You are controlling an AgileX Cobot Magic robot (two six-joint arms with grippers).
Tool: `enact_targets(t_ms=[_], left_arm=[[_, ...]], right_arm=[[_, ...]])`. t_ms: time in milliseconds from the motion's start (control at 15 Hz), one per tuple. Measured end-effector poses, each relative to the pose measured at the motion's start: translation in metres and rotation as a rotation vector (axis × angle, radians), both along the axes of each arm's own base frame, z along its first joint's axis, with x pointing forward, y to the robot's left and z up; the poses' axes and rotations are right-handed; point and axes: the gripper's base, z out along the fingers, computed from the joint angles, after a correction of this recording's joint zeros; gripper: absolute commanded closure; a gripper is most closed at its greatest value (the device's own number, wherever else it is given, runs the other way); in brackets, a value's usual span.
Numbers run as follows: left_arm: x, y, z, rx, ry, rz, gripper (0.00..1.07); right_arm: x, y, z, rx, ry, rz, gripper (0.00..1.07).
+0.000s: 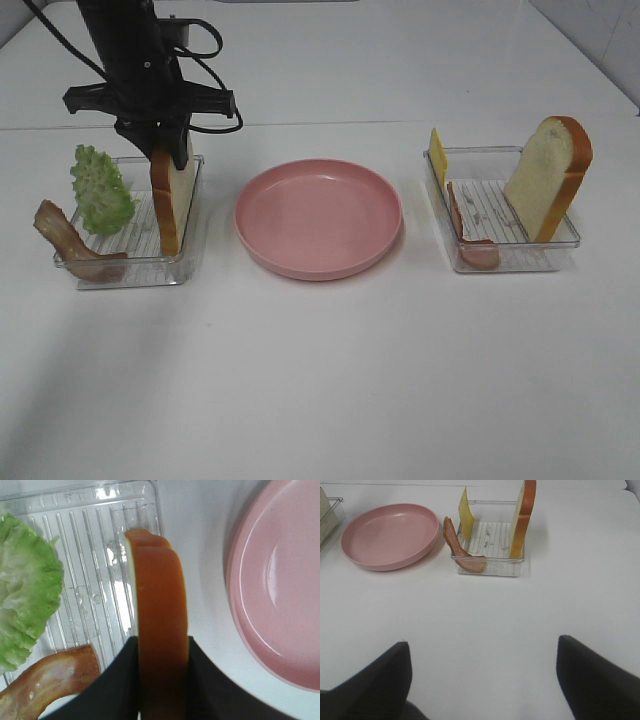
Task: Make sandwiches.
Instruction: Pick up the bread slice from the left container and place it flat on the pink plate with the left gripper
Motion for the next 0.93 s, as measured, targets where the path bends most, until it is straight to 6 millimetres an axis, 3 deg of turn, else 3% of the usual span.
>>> enact_targets(t_ms=[67,200,400,600,667,800,933], left_arm=[[0.0,0.0,0.0,0.0,0.0,0.0,1.07],[0.001,-0.001,0.005,-0.014,-0.008,0.002,1.07],[0.007,-0.006,0.029,-0.069,-0.074,0.004,1.07],[0.003,-0.008,0.074,-0.145,-0.176,-0.004,1.07],[-0.003,-0.01,0.113,-0.208,-0.27,-0.04,1.07],[-0.006,-0.016,0.123,-0.266,-0.292,-0.111,1.07],[-0.005,-0.024,0.117,-0.33,-0.267,-0.172,1.07]], right_arm=[[0.0,0.0,0.0,0.0,0.0,0.0,0.32],[0.0,0.0,0.0,0.0,0.0,0.0,0.32],[0.0,0.0,0.0,0.0,0.0,0.0,0.32],[0.0,0.0,0.0,0.0,0.0,0.0,0.32],[0.0,0.0,0.0,0.0,0.0,0.0,0.32],[0.0,0.0,0.0,0.0,0.0,0.0,0.32],[0.0,0.0,0.0,0.0,0.0,0.0,0.32]])
